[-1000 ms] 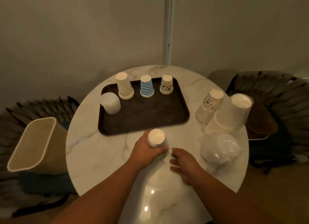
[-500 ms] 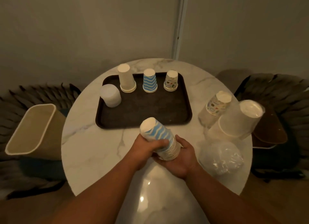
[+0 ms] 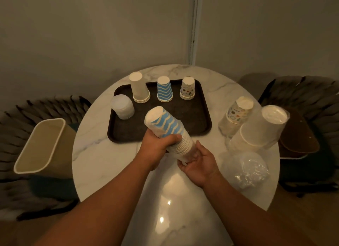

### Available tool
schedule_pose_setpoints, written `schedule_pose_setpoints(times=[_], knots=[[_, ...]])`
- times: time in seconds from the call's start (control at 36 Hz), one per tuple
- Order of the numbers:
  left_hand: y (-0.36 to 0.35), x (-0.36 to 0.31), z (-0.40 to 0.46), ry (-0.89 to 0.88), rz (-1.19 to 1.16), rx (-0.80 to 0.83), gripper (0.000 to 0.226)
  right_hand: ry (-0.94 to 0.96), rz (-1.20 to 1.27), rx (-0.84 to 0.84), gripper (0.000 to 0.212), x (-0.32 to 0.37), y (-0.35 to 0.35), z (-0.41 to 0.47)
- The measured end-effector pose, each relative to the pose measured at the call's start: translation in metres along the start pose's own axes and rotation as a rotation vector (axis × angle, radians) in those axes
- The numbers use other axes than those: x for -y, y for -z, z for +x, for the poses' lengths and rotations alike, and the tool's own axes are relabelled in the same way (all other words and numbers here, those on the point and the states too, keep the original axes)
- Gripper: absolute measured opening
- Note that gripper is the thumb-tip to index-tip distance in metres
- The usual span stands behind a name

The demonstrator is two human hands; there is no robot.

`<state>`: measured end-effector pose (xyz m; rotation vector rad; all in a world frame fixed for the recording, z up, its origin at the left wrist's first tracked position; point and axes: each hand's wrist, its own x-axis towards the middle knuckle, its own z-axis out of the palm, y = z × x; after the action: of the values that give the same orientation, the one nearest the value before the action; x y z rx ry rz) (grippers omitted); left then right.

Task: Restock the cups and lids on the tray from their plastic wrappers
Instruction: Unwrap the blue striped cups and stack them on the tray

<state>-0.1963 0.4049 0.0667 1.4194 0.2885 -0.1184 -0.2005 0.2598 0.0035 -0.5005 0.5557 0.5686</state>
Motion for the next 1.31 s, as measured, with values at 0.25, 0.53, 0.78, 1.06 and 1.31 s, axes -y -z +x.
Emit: schedule_pose_setpoints(times=[0.25,0.53,0.78,1.06,1.31], knots=[[0.003,-0.010,0.006,0.024,-0.015,-0.003,0.050,-0.113,-0.124,-0.213,0.015,-0.014,0.024,0.007],[-0.001,-0.013,0.008,0.006,0.015,0.005,0.051,0.343,-0.328,-0.295,0.015,-0.009,0.022,0.014],[-0.008,-0.015,0.002,-0.003,-0.016,0.024,0.071,0.075,-0.448,-0.013,0.031,-0.002,0.002,0.000],[-0.003,-0.014,0.001,-0.022,-0.044,-0.083,0.075,0.000,-0.049,0.211,0.052,0.005,0.002,-0.006],[-0.004,-0.007,0.002,-0.185,0.203,-0.220,0.049,-0.020,0.009,0.279,0.080,-0.001,0.006,0.006]])
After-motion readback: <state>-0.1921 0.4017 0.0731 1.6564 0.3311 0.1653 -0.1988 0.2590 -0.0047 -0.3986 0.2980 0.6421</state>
